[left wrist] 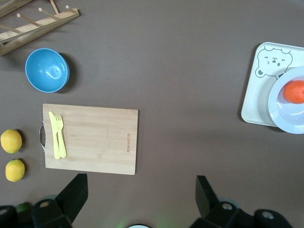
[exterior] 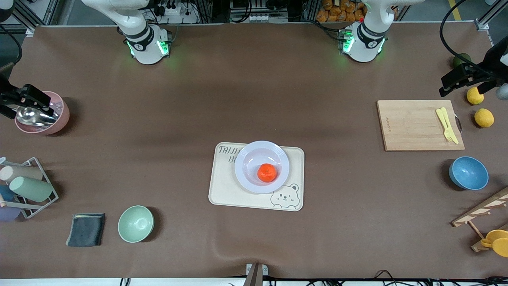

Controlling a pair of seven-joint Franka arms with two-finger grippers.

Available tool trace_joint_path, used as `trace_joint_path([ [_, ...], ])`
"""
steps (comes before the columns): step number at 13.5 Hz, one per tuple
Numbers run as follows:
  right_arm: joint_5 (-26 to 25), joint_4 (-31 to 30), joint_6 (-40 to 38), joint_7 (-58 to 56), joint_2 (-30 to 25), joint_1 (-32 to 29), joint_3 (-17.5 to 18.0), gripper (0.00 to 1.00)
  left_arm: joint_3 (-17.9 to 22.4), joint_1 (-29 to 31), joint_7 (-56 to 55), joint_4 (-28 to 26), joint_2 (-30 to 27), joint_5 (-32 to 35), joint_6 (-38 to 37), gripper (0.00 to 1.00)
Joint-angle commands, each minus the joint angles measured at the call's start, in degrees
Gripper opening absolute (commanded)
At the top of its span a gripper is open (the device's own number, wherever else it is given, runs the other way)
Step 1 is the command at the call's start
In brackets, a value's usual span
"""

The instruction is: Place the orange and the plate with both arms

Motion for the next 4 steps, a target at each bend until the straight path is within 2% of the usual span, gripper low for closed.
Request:
trace_joint_path([
  [1,-1.00,1.28,-0.28,0.34,1.06,-0.11,-0.04,1.00,-0.23,0.31,1.07,0.69,-0.05,-1.10,-0.45,1.00],
  [4,-1.09,1.28,-0.19,0.34,1.06,0.07,-0.13,1.00,-0.23,0.13,1.16,0.78,-0.05,-0.75,-0.45,1.00],
])
